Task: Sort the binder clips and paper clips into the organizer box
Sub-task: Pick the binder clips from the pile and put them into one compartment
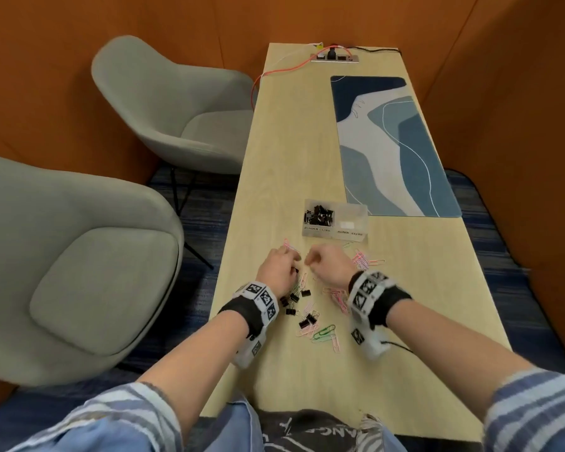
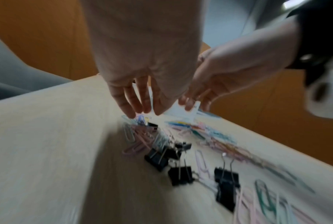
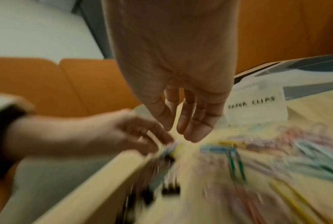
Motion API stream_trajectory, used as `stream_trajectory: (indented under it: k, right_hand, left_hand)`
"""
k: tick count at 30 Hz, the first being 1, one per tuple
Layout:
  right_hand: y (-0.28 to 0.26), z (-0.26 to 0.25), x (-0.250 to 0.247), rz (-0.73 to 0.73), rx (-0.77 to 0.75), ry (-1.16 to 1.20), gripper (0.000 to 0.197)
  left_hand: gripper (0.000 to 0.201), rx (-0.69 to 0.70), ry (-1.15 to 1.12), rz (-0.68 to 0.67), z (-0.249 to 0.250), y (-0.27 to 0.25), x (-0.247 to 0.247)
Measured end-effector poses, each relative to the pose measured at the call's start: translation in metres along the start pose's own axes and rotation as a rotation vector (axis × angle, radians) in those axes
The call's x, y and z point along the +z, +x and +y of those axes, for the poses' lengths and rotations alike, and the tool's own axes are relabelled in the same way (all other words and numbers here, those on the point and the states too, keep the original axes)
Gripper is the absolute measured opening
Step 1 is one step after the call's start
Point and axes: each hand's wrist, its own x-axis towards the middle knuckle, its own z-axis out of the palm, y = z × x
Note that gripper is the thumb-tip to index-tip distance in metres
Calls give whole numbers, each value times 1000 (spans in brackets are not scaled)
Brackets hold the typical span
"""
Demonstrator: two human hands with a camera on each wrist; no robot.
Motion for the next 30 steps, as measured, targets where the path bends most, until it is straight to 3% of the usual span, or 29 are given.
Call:
stream_trajectory:
  k: [4,8,15,19,26,30]
  right_hand:
    - [-24,15,38,-15,-157,-223,22]
    - [-30,19,51,6,-246,-372,26]
    - [-32,31,62,110,-303,-369,17]
    - [-34,39,58,135,-219,-249,17]
    - [-41,47,35,277,-54,72,15]
    - [-45,45,34,69,-61,-62,24]
  left_hand:
    - [40,81,114,-73,3,5,2]
    - [30,125,227,-123,3,7,3]
    - [25,158,265,-79,5,9,9]
    - [23,189,204,6,3,11,9]
    - [18,180,74,9,3,9,6]
    - [14,154,-19,-15,3,5,4]
